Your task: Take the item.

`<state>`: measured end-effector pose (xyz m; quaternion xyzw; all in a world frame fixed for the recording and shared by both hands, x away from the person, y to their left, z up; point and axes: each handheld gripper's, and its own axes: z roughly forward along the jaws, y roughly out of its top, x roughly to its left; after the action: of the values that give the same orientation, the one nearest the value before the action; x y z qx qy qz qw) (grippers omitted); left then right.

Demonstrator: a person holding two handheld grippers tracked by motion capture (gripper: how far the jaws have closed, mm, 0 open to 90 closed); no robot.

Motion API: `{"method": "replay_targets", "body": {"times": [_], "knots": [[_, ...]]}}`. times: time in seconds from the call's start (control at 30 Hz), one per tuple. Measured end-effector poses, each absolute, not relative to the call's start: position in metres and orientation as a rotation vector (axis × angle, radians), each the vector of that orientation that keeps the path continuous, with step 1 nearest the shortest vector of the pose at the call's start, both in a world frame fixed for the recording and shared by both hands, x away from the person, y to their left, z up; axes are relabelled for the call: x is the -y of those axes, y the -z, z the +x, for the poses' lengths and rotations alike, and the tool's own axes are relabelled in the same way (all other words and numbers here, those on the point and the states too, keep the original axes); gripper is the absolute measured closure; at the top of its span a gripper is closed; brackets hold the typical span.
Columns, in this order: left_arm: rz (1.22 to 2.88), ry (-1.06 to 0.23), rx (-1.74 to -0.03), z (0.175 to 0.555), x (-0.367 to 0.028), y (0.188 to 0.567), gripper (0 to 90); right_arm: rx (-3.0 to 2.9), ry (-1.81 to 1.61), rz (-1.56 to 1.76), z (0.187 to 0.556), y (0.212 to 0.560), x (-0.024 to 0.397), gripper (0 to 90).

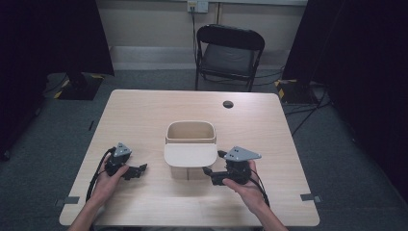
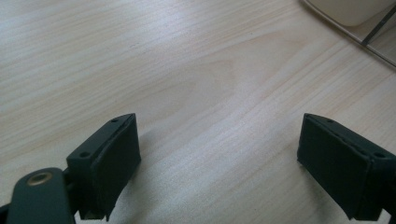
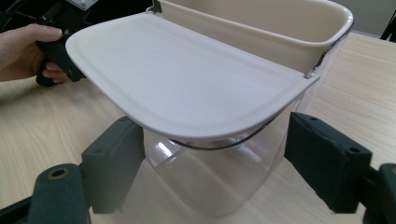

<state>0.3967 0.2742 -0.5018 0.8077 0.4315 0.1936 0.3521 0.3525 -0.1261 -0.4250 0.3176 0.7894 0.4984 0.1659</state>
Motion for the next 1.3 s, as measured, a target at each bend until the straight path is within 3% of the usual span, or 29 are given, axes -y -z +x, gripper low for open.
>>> {"method": "replay_targets", "body": {"times": [1.3], "knots": [[2.089,-0.501,-1.119,0.3965,-0.2741,0.5018,12.5,-2.225,-1.428,0.914,0.3600,0.4173,0.1237,17.4]]}}
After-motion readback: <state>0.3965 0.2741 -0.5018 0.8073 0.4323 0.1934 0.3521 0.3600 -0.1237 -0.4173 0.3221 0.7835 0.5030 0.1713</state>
